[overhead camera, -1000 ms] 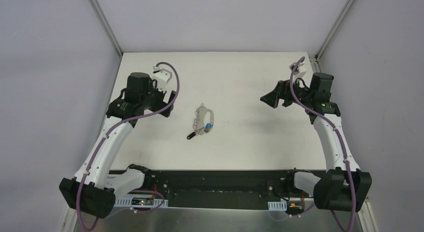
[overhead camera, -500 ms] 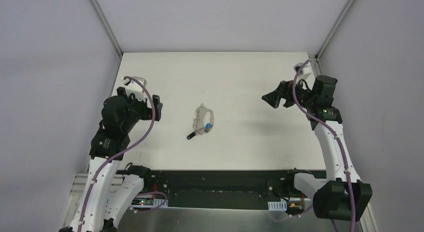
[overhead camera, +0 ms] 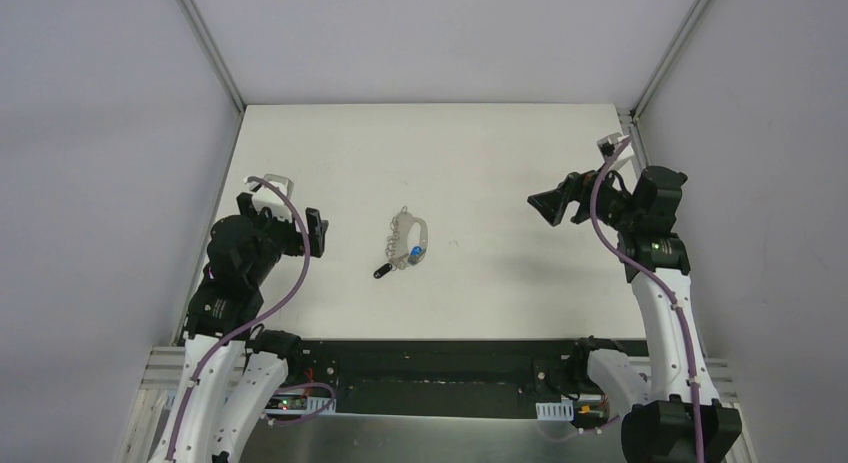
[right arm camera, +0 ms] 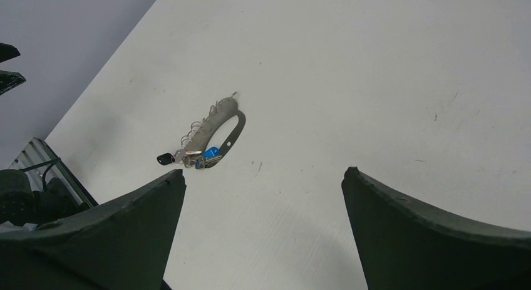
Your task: Put the keys on the keyring
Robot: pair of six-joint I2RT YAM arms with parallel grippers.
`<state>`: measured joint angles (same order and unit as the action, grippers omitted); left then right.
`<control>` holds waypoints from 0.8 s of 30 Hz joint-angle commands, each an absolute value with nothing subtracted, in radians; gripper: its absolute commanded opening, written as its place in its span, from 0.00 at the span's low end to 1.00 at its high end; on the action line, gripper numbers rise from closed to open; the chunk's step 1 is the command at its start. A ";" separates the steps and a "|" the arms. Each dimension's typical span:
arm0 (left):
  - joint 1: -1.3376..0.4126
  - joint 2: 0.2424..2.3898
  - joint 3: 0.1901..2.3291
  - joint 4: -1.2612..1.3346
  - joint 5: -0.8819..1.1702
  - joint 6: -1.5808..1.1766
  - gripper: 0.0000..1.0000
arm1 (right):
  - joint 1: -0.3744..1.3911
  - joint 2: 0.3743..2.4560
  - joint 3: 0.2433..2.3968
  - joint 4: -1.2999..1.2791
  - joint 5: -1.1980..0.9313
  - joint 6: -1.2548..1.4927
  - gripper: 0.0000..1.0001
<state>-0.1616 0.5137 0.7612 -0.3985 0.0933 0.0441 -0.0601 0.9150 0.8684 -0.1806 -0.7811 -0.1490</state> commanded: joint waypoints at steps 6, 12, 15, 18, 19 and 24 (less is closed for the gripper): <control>-0.140 0.526 0.750 -0.348 0.119 0.053 0.99 | -0.095 0.888 0.856 -0.147 -0.791 -0.140 0.98; -0.134 0.542 0.740 -0.338 0.142 0.042 0.99 | -0.118 0.887 0.843 -0.132 -0.816 -0.124 0.98; -0.132 0.541 0.735 -0.335 0.153 0.037 0.99 | -0.126 0.882 0.837 -0.125 -0.816 -0.117 0.98; -0.129 0.540 0.731 -0.330 0.155 0.029 0.99 | -0.135 0.874 0.830 -0.113 -0.817 -0.105 0.98; -0.126 0.539 0.727 -0.329 0.162 0.027 0.99 | -0.138 0.871 0.829 -0.111 -0.818 -0.103 0.98; -0.112 0.533 0.723 -0.334 0.183 0.023 0.99 | -0.144 0.870 0.827 -0.108 -0.815 -0.099 0.98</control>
<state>-0.1287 0.5419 0.7280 -0.3744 0.1509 0.0391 -0.1326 0.8925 0.8261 -0.1547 -0.7937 -0.1150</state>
